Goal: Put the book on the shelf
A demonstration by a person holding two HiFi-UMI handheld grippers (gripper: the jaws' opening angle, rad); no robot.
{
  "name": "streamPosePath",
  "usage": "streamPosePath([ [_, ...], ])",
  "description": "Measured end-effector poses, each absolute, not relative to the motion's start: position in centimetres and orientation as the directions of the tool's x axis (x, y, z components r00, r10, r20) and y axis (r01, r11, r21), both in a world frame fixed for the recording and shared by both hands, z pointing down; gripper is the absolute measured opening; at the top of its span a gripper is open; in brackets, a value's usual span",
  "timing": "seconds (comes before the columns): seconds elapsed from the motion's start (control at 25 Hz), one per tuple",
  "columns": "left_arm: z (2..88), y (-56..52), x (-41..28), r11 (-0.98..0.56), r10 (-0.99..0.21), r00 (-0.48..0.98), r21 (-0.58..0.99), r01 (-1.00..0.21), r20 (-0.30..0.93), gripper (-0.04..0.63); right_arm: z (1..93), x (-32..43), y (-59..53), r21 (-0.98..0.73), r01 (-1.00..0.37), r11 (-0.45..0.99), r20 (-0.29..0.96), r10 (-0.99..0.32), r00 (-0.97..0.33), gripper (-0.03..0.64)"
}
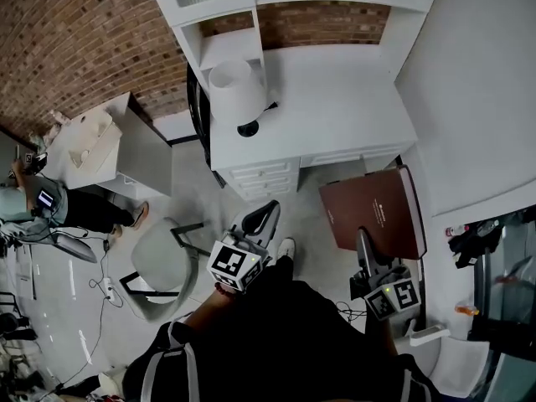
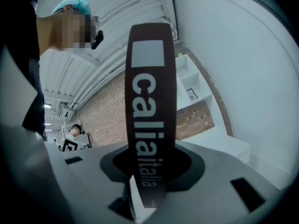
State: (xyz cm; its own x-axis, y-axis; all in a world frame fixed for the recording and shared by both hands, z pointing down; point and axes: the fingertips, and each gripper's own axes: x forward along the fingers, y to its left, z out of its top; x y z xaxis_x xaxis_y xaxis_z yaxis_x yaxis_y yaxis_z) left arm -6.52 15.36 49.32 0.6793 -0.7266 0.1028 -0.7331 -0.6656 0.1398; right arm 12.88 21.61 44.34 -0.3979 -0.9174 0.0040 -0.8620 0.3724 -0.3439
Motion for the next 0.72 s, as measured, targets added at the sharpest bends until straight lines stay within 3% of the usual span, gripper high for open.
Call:
streamPosePath([
  [0.72, 47.7, 0.9, -7.5, -0.688, -0.716, 0.697, 0.122, -0.715, 0.047, 0.02, 44.8, 11.3, 7.4, -0.321, -0.88, 0.351, 0.041, -0.923, -0.384, 0.15],
])
